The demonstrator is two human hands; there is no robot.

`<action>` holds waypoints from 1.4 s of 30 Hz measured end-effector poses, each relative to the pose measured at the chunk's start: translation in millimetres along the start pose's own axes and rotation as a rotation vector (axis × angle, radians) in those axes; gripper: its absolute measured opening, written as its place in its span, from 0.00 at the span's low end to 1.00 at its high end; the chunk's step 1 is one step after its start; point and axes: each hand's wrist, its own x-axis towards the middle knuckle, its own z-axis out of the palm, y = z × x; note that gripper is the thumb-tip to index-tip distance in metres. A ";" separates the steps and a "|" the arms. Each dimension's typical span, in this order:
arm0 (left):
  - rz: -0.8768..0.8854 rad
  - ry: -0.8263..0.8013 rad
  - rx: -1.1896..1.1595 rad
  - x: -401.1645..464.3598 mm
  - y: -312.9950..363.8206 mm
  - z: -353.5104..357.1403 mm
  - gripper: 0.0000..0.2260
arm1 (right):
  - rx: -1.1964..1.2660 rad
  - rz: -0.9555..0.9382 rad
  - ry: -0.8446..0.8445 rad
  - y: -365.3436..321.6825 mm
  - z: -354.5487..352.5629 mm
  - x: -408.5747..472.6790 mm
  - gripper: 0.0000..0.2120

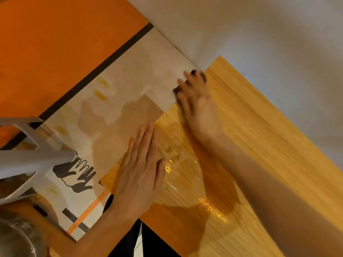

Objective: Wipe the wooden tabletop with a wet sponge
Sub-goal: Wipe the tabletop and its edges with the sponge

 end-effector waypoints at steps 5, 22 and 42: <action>-0.019 0.047 0.035 -1.3 1.8 8.5 0.28 | 0.018 -0.293 -0.171 -8.1 12.5 -39.7 0.18; -0.026 0.019 0.023 2.1 -0.6 13.7 0.28 | 0.006 -0.013 -0.081 50.6 -23.8 -46.6 0.20; -0.049 0.077 0.017 2.7 3.8 11.0 0.28 | 0.069 0.344 0.147 68.7 -38.1 -82.0 0.19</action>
